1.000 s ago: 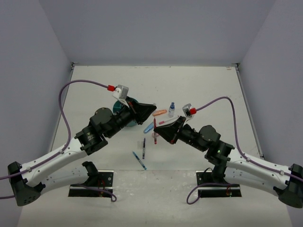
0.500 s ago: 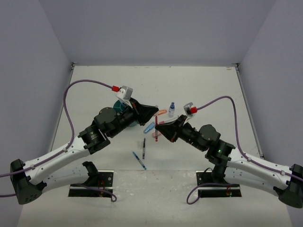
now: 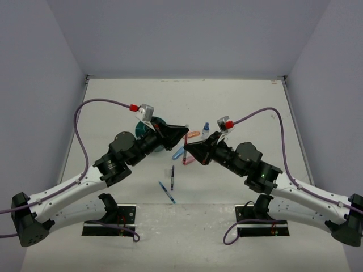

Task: Sort the stationery into containers
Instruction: Close the pen cap on the pen.

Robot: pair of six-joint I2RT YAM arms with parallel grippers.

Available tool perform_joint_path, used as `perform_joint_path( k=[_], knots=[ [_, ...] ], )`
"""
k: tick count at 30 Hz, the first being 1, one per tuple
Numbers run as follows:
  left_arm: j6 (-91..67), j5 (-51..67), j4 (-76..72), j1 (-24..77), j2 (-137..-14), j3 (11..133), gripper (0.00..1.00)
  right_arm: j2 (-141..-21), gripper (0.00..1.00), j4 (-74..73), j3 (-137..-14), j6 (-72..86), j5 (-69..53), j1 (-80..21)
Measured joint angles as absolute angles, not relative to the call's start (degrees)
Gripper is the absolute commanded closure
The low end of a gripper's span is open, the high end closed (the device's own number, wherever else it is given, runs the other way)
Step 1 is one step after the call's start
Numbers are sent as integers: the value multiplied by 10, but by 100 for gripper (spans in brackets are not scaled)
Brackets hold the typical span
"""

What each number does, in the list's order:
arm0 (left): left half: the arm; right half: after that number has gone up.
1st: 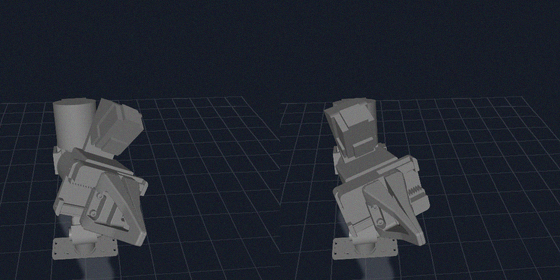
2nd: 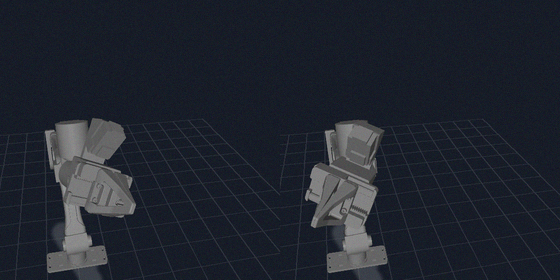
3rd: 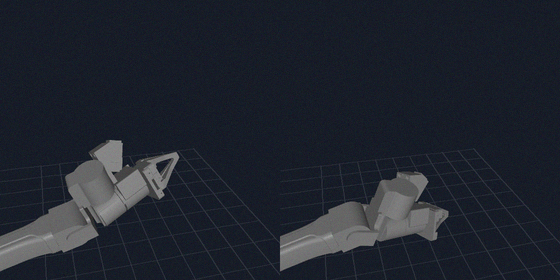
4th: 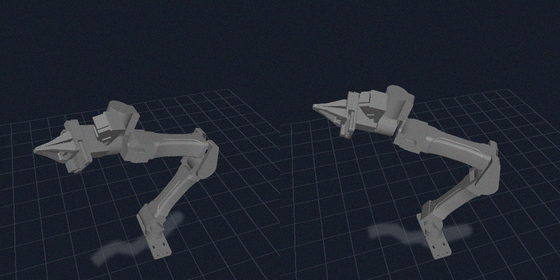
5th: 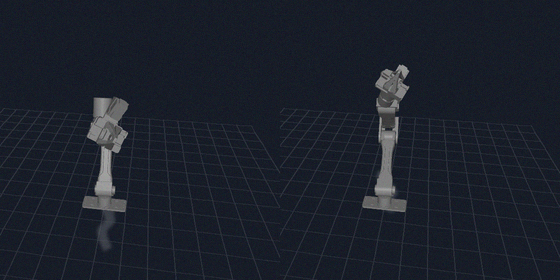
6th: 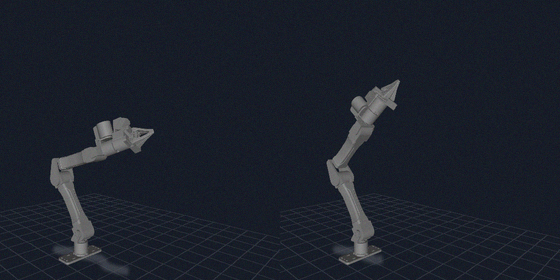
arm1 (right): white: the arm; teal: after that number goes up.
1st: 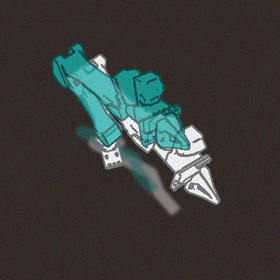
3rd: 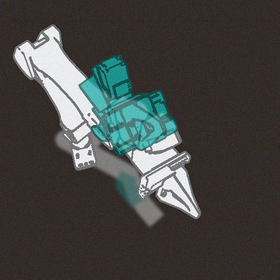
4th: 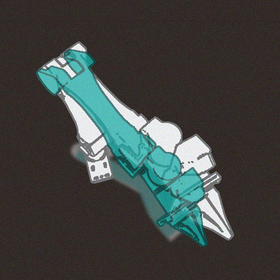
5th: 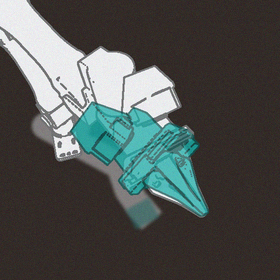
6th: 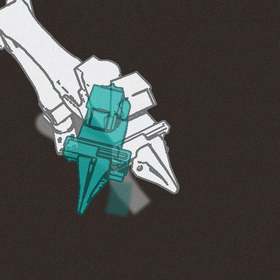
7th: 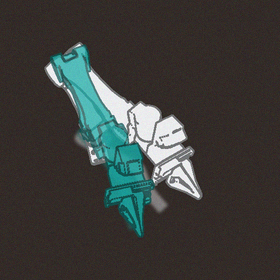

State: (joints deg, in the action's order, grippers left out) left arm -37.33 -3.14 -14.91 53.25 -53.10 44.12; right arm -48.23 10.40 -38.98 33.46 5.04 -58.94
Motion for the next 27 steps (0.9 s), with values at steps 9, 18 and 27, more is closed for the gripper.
perform_joint_path(
  k=[9, 18, 27],
  knots=[
    [-368, -38, -143, 534, -515, 446, 73, -507, 100, 96, -441, 272, 34, -587],
    [-368, -35, -111, 539, -504, 446, 99, -511, 100, 97, -457, 238, 19, -584],
    [-350, -24, -111, 541, -498, 446, 100, -514, 74, 103, -457, 227, 0, -582]
  ],
)
